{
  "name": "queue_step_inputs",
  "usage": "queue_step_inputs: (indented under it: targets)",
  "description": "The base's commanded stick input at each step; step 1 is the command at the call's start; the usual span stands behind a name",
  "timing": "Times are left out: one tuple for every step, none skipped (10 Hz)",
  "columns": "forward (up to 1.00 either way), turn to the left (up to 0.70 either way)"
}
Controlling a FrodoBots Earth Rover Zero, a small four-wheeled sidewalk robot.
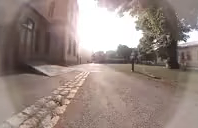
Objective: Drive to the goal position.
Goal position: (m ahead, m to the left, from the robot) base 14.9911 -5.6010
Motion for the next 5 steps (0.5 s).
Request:
queue_step_inputs:
  targets:
    - [0.44,0.02]
    - [0.44,0.02]
    - [0.44,0.02]
    - [0.44,0.02]
    - [0.44,0.02]
